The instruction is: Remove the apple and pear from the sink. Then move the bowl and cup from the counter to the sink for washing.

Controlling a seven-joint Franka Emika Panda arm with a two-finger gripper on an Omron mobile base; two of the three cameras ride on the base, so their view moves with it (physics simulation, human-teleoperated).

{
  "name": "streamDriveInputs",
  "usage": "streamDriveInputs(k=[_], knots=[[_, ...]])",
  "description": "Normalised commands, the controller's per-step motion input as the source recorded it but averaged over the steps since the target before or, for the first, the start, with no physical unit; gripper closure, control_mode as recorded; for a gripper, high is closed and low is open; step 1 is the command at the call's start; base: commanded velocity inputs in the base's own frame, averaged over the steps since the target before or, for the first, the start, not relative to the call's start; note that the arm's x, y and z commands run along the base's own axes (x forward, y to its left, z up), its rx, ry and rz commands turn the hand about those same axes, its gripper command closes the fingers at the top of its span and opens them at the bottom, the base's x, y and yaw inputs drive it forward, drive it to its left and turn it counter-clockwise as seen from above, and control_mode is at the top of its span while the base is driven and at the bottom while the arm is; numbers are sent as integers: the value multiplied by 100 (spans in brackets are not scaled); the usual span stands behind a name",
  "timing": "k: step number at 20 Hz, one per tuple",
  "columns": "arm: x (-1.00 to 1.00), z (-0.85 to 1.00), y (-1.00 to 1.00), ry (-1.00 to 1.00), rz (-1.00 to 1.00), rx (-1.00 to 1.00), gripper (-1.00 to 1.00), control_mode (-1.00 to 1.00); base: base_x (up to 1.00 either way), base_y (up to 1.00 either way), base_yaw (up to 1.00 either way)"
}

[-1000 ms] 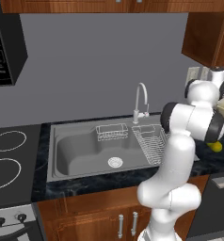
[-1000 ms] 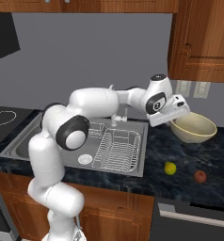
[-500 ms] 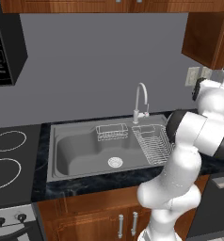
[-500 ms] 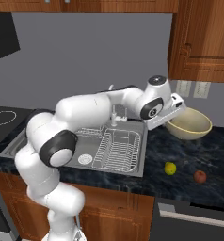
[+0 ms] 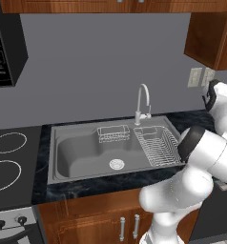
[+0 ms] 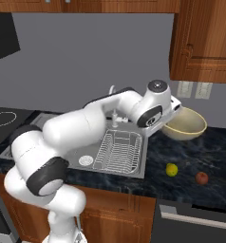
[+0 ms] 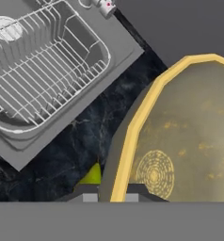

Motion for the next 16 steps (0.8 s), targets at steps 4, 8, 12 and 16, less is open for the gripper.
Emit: streamDriveInputs(k=[4,8,12,16], knots=[[-37,17,22,0,21,0,100,-100,0,0,0],[-43,12,18,0,20,0,100,-100,0,0,0],[-44,10,17,0,19,0,100,-100,0,0,0],[-44,6,17,0,19,-2,100,-100,0,0,0]])
